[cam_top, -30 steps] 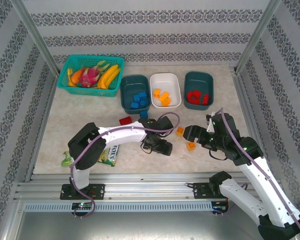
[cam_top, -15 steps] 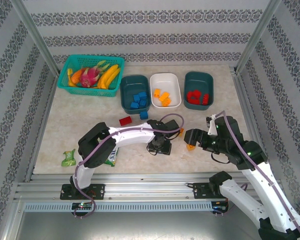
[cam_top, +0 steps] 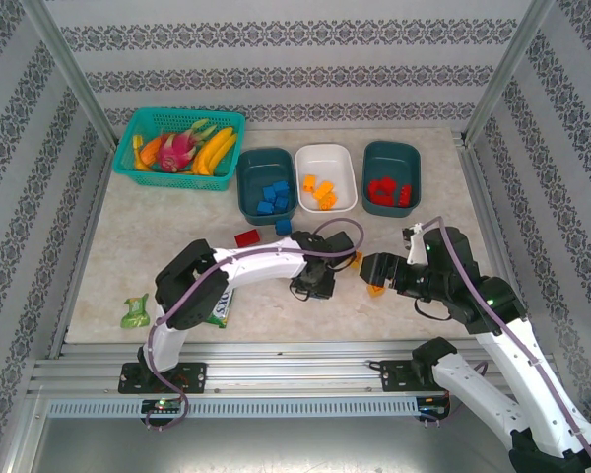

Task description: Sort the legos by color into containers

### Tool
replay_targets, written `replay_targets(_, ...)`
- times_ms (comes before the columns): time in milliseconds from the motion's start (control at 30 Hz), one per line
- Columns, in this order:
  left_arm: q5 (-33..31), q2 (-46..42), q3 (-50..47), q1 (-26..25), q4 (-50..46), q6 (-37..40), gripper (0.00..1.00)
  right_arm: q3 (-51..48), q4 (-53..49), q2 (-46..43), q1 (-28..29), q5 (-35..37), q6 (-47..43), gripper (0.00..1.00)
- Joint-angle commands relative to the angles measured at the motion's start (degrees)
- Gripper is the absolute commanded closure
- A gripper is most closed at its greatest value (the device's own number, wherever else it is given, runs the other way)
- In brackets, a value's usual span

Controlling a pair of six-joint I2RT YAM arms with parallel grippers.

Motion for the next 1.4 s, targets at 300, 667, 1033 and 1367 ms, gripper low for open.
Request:
replay_targets(300, 0.0, -4.9, 12.9, 21.5, -7.2, 9.5, 0.66, 5.1, 30.3, 12.1, -4.0, -13.5, 5.3, 0.13)
replay_targets(667, -3.1, 14.2, 35.9, 32.8, -10.6, 16.8, 0.67, 14.0, 33.0, 28.2, -4.3, -11.6, 4.5, 0.14)
replay_targets(1033, -8.7, 22.4, 42.9, 34.3, -11.9, 16.3, 0.68, 11.0, 31.4, 27.8, -4.3, -9.9, 4.8, 0.14)
replay_targets(1367, -11.1, 23.2, 42.7, 34.3, -14.2, 14.5, 0.69, 9.3, 31.3, 27.9, -4.3, -10.0, 5.1, 0.14)
